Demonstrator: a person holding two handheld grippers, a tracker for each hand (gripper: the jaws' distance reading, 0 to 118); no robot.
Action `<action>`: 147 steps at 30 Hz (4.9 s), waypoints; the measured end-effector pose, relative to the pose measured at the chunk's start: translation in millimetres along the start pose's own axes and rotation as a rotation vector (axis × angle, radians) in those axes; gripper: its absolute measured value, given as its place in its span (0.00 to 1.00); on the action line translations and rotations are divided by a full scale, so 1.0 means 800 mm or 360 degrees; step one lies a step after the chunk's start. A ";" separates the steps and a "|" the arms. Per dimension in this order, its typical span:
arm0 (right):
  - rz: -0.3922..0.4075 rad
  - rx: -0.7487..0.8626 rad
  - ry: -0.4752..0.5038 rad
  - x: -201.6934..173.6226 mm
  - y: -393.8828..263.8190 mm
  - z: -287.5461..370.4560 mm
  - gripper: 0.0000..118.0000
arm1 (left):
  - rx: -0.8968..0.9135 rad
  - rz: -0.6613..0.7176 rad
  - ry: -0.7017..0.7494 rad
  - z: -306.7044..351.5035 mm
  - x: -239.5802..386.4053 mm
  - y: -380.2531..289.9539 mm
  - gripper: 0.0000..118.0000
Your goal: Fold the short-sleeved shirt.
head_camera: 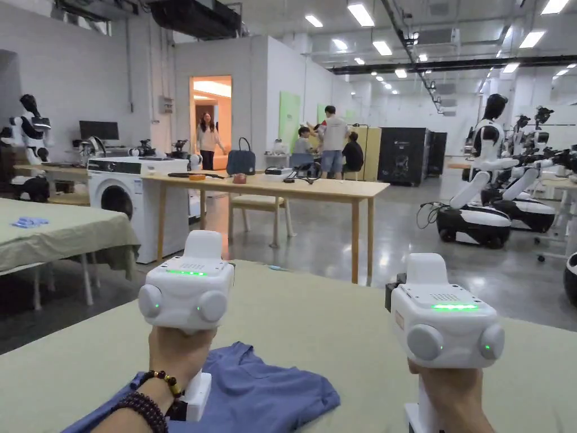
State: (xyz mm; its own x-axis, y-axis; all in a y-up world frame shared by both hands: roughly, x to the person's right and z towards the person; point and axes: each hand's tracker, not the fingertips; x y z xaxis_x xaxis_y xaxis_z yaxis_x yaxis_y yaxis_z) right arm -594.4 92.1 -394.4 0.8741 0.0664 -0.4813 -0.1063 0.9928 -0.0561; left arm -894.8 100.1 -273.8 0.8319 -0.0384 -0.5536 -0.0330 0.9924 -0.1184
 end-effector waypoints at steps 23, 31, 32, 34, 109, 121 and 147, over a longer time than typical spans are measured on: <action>-0.0027 -0.0221 0.0341 0.011 -0.083 -0.041 0.00 | -0.1280 -0.0223 -0.0578 -0.253 0.051 -0.212 0.99; 0.0038 -0.0355 0.0427 0.006 -0.115 -0.051 0.01 | -0.1442 -0.0174 -0.0527 -0.295 0.085 -0.294 1.00; 0.0028 -0.0372 0.0420 0.005 -0.116 -0.052 0.01 | -0.1385 -0.0190 -0.0521 -0.290 0.086 -0.297 1.00; -0.0062 -0.0446 0.0435 0.006 -0.117 -0.056 0.01 | -0.1418 -0.0184 -0.0520 -0.289 0.091 -0.283 0.87; -0.0321 -0.0052 -0.0231 0.250 -0.078 0.312 0.02 | -0.0736 -0.0158 -0.0997 -0.091 0.231 -0.101 0.00; -0.0348 -0.0185 -0.0374 0.282 -0.109 0.303 0.02 | -0.1171 -0.0310 -0.0775 -0.216 0.299 -0.253 0.90; -0.0391 -0.1228 -0.0682 0.527 -0.322 0.250 0.85 | -0.1051 -0.0359 -0.0926 -0.127 0.311 -0.244 0.00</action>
State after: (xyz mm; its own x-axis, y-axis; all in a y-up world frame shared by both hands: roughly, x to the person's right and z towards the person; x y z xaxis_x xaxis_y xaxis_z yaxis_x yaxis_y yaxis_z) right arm -103.7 -115.7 -408.0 0.9987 0.0467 -0.0216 -0.0468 0.6519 -0.7569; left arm -737.7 -115.0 -471.9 0.9996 0.0191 0.0224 0.0029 0.6926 -0.7213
